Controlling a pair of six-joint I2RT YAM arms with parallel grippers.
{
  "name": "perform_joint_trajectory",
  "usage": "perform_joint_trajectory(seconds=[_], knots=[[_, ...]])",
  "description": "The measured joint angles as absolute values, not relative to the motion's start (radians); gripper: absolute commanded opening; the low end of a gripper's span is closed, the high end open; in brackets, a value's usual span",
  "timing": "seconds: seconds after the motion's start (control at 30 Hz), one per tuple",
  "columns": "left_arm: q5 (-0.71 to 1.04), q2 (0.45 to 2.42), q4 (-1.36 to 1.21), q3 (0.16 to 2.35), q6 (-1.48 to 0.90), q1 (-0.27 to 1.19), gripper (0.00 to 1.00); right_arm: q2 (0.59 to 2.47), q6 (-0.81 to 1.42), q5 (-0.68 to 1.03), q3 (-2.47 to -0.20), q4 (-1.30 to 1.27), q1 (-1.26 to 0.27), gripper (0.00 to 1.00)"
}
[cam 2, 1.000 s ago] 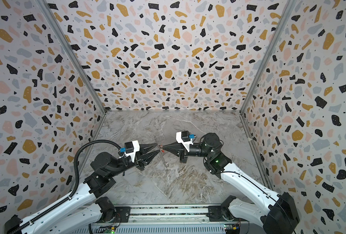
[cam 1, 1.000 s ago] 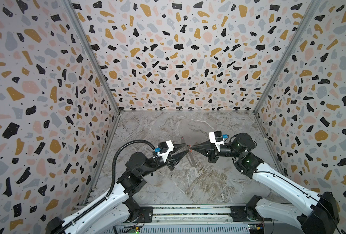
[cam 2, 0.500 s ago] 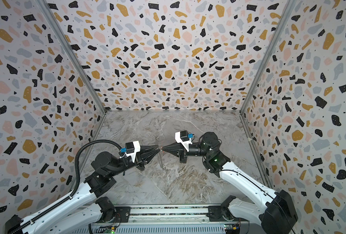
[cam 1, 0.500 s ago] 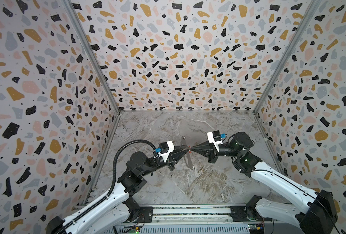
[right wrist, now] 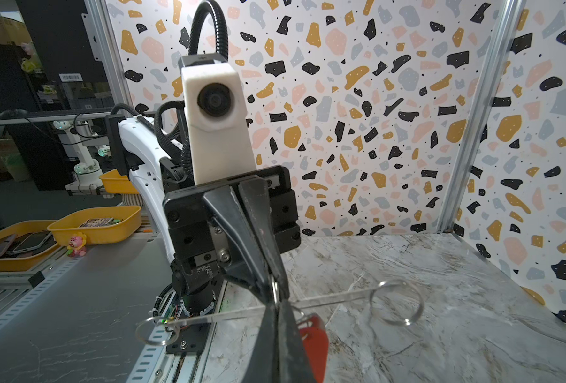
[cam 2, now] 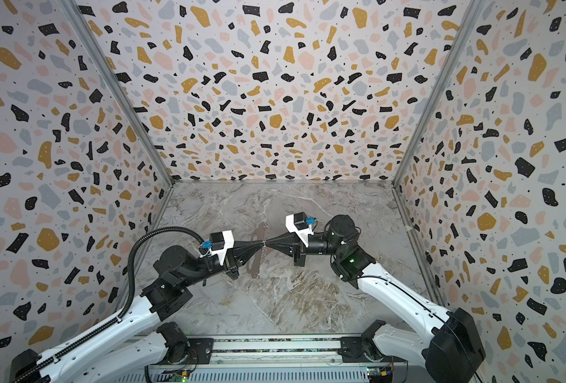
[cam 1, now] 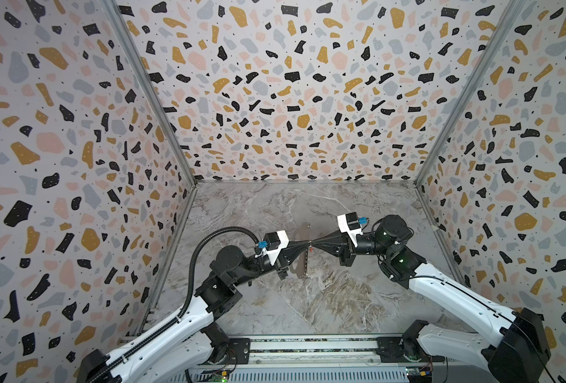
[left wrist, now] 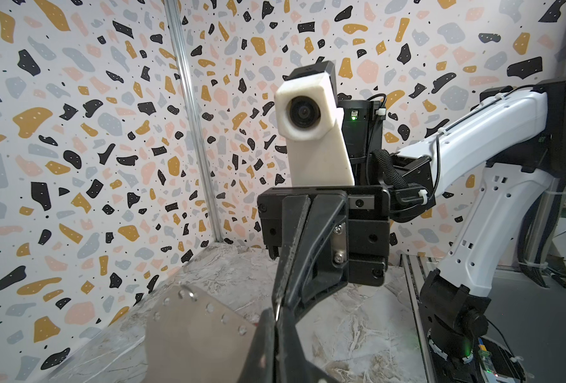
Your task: Put the keys on the keyring
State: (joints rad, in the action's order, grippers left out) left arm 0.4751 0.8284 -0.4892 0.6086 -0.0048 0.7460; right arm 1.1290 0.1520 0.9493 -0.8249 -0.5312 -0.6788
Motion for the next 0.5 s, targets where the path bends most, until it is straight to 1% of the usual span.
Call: perform_joint_trajectory(seconds=[0.23, 0.3, 0.37, 0.5], knots=[[0.45, 0.834, -0.453, 0.639, -0.003, 0.746, 0.0, 1.131, 0.14, 0.918, -0.846, -0.501, -0.678, 0.0], [0.443, 0.837, -0.44, 0.639, -0.003, 0.746, 0.0, 1.131, 0.133, 0.901, -0.846, -0.479, -0.679, 0.12], [0.44, 0.839, -0.426, 0.639, -0.002, 0.746, 0.0, 1.131, 0.128, 0.874, -0.846, -0.462, -0.68, 0.22], [0.439, 0.845, -0.402, 0.639, -0.001, 0.746, 0.0, 1.108, 0.118, 0.826, -0.842, -0.448, -0.683, 0.29]])
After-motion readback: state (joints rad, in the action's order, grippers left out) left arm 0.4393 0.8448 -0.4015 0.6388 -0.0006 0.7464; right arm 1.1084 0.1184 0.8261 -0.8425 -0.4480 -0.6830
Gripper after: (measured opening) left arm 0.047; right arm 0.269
